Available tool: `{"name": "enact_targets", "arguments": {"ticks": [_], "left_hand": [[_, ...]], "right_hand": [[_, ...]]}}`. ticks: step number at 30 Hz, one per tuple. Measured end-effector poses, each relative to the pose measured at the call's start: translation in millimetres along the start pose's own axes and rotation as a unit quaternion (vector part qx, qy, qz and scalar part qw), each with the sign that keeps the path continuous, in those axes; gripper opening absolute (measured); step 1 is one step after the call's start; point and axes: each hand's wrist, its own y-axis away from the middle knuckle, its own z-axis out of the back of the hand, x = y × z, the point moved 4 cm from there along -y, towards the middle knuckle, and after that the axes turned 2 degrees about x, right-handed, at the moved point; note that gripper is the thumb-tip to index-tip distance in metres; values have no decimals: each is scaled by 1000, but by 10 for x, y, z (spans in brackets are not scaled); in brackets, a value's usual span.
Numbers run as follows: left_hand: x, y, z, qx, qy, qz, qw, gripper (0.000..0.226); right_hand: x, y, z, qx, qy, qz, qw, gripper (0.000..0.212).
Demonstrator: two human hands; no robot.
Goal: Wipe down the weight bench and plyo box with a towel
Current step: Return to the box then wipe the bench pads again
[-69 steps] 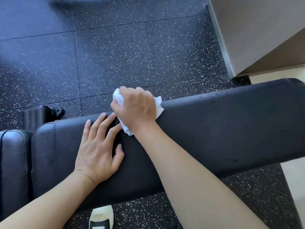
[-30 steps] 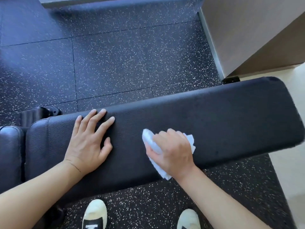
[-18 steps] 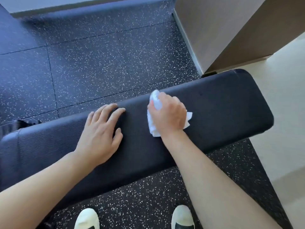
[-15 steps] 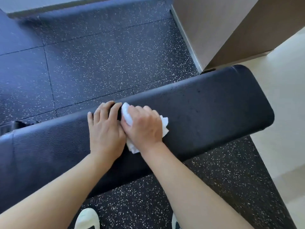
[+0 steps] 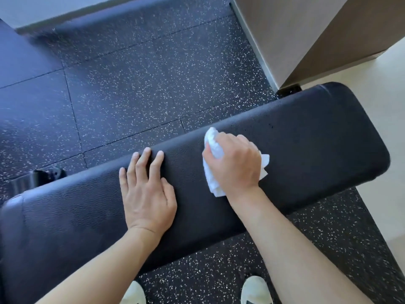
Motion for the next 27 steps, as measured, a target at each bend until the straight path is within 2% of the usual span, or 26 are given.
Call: {"name": "enact_targets", "arguments": {"ticks": [5,9,13,17,23,27], "left_hand": [[39,-19,-25,-2,-9,-3,1000,64],[21,-46,-13,-1,-14,-6,1000,64],[-17,-10,-5,-2,-11,-5,1000,63],[22,-3,-15,-1,-12,-6,1000,63],[15,-14,-29,-4,-8,-3,1000,63],[4,-24,-25,-8,-7,-4,1000,63]], "right_hand": [[629,72,-306,39,-41,91,994,25],[230,587,133,54,-67,168,982,20],[-374,687,550,61,-43,229,970,29],[-303,449,421,55,-56,223,972,29],[237,-431,-254,45,-58,114,991,25],[371,-739,-458,57,-61,80,993,29]]}}
